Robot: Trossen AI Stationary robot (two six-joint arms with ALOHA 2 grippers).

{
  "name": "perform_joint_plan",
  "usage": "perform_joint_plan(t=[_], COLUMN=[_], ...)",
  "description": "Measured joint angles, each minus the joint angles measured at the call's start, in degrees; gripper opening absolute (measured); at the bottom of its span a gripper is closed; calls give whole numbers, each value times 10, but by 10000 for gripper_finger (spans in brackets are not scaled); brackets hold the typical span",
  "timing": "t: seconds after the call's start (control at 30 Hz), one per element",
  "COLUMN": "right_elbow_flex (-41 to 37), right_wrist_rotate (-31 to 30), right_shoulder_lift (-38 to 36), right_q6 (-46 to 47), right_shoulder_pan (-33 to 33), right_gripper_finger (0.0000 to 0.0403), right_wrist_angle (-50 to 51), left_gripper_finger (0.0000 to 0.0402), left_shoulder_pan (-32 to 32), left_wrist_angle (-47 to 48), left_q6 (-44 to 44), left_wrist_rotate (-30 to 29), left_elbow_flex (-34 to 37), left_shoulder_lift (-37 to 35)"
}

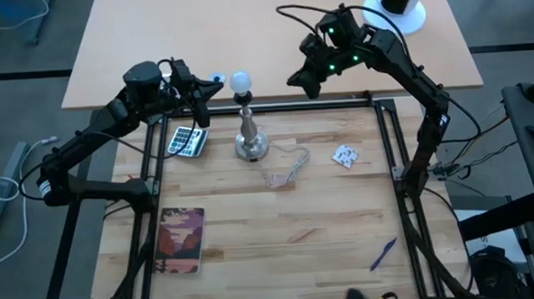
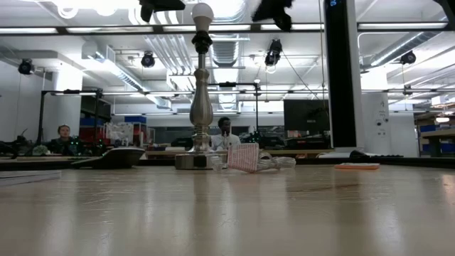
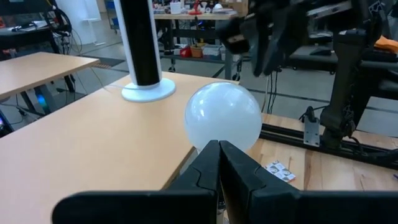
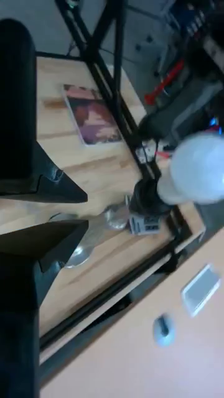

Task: Screw lightbulb
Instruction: Insert the lightbulb into the lamp

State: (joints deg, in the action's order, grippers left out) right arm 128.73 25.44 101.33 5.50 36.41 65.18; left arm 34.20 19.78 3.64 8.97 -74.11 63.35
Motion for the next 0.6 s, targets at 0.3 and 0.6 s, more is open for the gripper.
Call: perform_joint_plan(t=[0.3,0.6], right_elbow_flex=[-22,-20], right_wrist_rotate=[-128,57], right_shoulder_lift=[52,26], right_q6=[61,7], right_shoulder_pan=[22,-8], right_gripper_finger=[67,69], right_wrist_angle=[218,-168], left_gripper_finger=[0,0], left_shoulder_pan=[0,0], left_wrist_angle=[8,-6], left_q6=[-11,-9], left_wrist_rotate=[0,5], left_elbow_flex=[0,0], left_shoulder_lift=[0,-7])
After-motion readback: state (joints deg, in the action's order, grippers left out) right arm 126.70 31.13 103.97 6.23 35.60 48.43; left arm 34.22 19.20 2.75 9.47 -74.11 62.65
